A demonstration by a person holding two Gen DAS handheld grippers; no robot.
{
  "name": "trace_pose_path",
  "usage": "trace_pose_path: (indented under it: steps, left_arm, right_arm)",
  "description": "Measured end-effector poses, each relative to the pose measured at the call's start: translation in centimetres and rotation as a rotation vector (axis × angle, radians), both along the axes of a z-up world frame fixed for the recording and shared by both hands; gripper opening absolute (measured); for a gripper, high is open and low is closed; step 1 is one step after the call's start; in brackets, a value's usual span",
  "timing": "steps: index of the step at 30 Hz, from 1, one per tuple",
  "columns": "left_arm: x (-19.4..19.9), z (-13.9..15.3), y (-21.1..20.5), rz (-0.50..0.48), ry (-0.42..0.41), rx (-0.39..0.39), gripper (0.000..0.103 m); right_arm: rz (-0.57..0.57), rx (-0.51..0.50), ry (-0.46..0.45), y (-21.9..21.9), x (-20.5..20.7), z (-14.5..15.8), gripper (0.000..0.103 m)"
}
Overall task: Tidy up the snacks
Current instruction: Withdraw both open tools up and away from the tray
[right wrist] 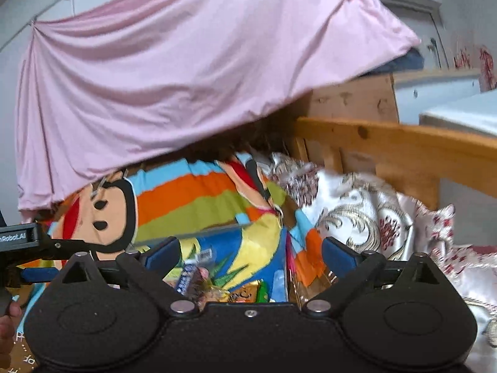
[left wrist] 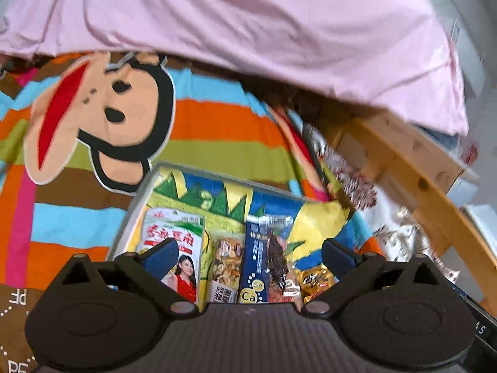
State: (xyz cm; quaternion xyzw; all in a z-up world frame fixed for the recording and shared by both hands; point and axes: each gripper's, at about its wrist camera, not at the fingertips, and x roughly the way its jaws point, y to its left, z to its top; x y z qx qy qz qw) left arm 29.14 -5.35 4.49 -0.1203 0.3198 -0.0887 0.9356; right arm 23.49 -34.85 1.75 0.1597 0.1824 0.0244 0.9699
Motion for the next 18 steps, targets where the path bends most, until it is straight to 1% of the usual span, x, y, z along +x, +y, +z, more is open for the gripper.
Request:
trace_pose_path:
  steps: [3,6,12,18]
  left_arm:
    - [-2.3,0.8,0.7,0.002,-0.067,0.000,0.102]
    - [-4.5,1.1,1.1,-0.005,-0.112,0.010,0.102]
    - [-9.0,0.6,2.4,-0.021,-0.165,0.048,0.102]
    - [-13.3,-0.4,4.1,0.010,-0.173,0.077,0.102]
  right_arm:
    - [-0.007,0.010,-0.034,0.3,-1.8,0.5,0.100]
    - [-0.001,0.015,-0.050,0.8,-3.5,0.8,0.101]
    - [0.015,-0.027,-0.071,2.6,-7.3,1.1,0.102]
    - [0.049,-0.046,-0.084,4.7,-11.6,1.2,0.102]
